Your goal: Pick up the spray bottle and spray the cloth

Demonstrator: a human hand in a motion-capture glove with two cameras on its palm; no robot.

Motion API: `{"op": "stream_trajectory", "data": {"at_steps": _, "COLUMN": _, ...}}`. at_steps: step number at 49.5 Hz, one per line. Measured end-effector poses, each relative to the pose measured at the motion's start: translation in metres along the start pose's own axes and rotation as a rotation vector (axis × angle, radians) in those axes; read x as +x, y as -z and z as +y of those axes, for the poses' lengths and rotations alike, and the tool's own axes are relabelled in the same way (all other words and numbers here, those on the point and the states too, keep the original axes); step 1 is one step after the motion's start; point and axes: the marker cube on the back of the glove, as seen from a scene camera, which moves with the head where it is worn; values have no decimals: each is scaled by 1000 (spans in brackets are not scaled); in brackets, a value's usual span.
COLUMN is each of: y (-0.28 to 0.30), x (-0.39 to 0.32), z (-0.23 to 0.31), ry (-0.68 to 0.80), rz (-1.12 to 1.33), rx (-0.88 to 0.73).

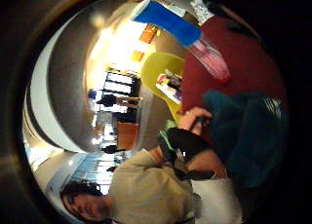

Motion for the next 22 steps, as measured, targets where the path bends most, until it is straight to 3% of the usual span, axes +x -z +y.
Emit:
{"op": "stream_trajectory", "data": {"at_steps": 10, "y": 3, "x": -20, "z": 57, "ry": -38, "rz": 198, "rx": -83}}
{"op": "stream_trajectory", "data": {"at_steps": 22, "y": 10, "x": -24, "z": 78, "ry": -112, "rz": 290, "rx": 0}}
